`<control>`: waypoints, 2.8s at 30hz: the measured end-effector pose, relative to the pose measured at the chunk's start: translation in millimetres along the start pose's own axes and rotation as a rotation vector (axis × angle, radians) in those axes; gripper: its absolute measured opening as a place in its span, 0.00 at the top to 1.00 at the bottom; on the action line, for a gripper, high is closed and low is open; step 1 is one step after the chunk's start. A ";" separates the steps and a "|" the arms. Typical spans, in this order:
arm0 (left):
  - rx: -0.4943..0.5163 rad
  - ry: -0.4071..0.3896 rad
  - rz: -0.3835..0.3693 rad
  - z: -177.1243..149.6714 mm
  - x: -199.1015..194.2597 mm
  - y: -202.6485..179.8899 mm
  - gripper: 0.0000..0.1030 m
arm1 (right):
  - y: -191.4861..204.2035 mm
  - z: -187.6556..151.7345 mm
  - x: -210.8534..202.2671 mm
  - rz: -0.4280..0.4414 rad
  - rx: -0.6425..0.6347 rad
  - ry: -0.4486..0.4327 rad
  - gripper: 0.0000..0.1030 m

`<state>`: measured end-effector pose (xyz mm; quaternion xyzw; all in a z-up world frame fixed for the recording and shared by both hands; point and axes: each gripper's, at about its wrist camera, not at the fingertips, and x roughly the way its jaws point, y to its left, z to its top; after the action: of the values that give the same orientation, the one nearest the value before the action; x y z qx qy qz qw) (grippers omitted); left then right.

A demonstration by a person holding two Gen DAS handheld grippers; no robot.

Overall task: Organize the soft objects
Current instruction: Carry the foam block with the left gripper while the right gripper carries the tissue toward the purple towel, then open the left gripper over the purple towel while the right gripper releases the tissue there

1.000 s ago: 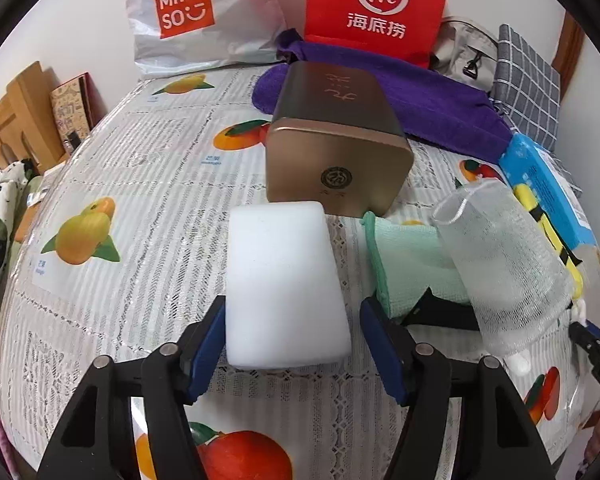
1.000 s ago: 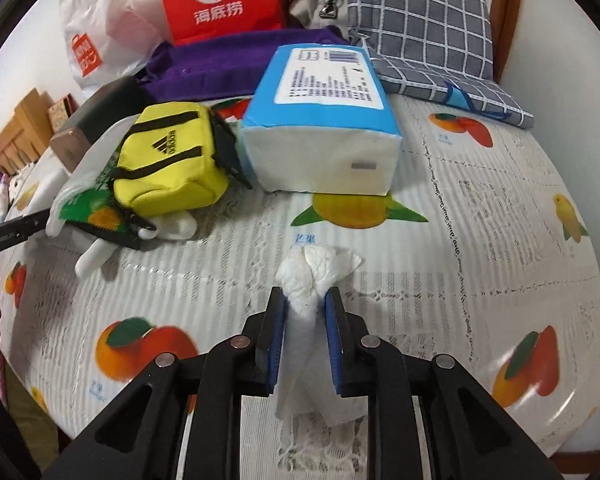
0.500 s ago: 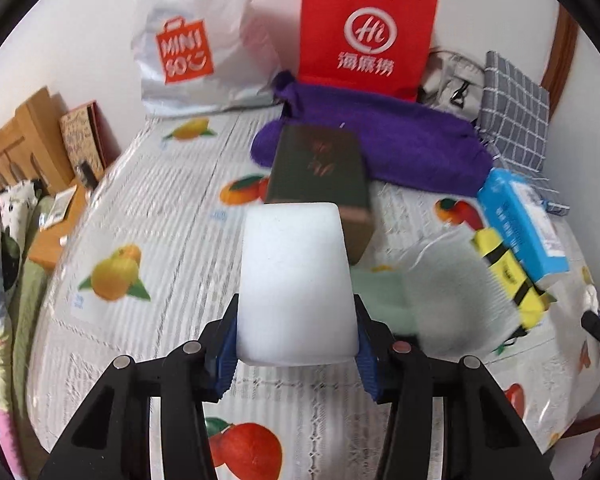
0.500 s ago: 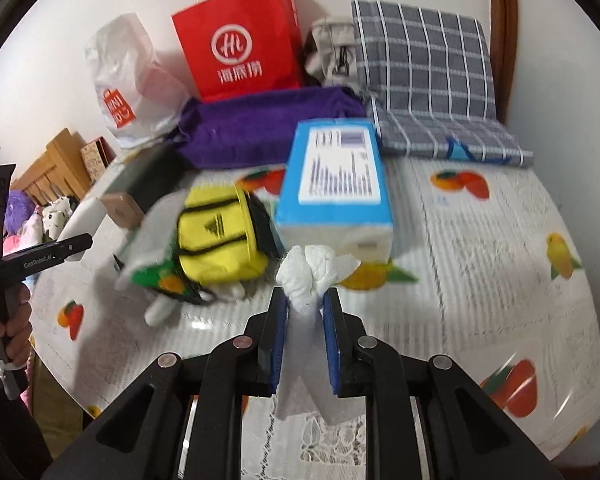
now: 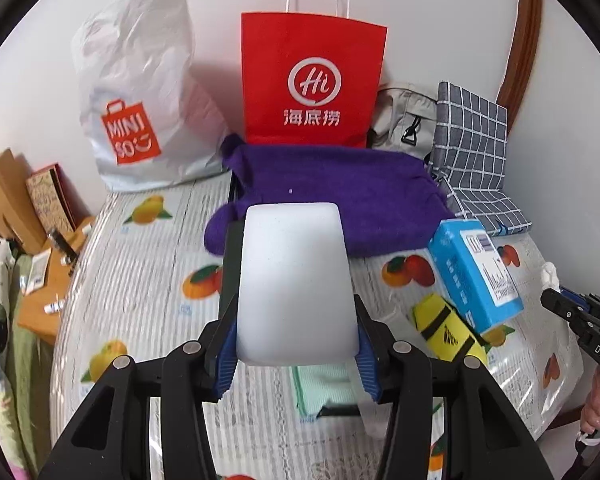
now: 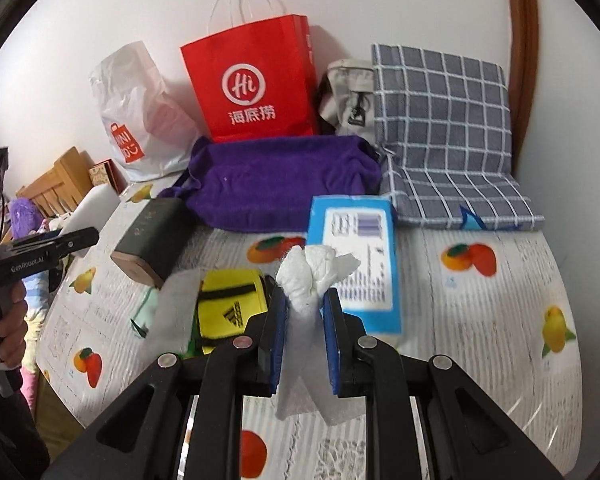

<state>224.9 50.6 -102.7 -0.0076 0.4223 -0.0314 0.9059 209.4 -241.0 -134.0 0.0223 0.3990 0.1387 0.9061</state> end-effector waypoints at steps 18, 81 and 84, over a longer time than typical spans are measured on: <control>-0.071 -0.044 0.015 75.6 58.3 5.4 0.54 | 3.5 96.8 64.4 -0.008 -0.026 -0.017 0.83; -0.197 0.140 -0.049 149.1 247.1 19.8 0.31 | -9.7 158.0 274.5 0.011 -0.034 0.231 0.34; -0.207 0.127 -0.061 150.6 238.3 19.3 0.31 | -8.0 160.3 266.6 0.004 -0.021 0.203 0.34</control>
<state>494.0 52.9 -188.8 -0.1120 0.4794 -0.0154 0.8703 499.7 -165.7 -217.3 -0.0008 0.4871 0.1463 0.8610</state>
